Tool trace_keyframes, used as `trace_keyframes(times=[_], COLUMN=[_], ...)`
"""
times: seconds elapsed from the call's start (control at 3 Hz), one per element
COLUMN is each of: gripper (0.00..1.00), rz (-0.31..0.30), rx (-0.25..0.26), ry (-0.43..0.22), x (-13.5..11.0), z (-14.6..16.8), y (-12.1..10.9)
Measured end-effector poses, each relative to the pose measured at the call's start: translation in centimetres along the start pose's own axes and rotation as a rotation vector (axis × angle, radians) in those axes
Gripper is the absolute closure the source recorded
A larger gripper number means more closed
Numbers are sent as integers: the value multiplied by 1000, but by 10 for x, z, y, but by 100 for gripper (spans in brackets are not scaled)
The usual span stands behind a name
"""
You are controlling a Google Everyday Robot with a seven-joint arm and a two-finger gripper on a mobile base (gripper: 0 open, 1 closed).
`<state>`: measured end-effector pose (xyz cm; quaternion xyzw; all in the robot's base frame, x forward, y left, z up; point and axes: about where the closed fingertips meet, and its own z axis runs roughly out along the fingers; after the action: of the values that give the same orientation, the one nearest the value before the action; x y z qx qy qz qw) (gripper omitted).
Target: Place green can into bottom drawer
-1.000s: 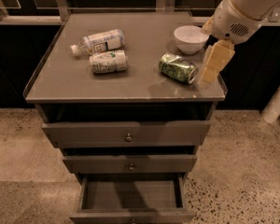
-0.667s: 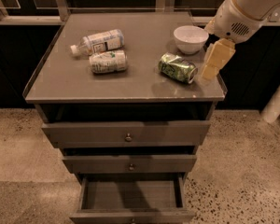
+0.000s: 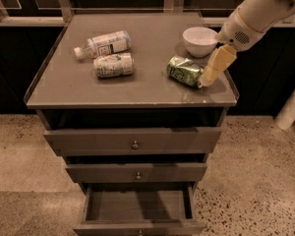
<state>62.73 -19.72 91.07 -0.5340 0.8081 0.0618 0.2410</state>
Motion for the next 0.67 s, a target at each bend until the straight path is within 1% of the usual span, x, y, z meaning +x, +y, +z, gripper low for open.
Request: trace_keyframes(times=[0.33,0.67], gripper=[0,0], rz=[61,90], rx=[-47,-87], ry=[-29,-53], x=[-2,-14], z=[33,60], y=[-7,-9])
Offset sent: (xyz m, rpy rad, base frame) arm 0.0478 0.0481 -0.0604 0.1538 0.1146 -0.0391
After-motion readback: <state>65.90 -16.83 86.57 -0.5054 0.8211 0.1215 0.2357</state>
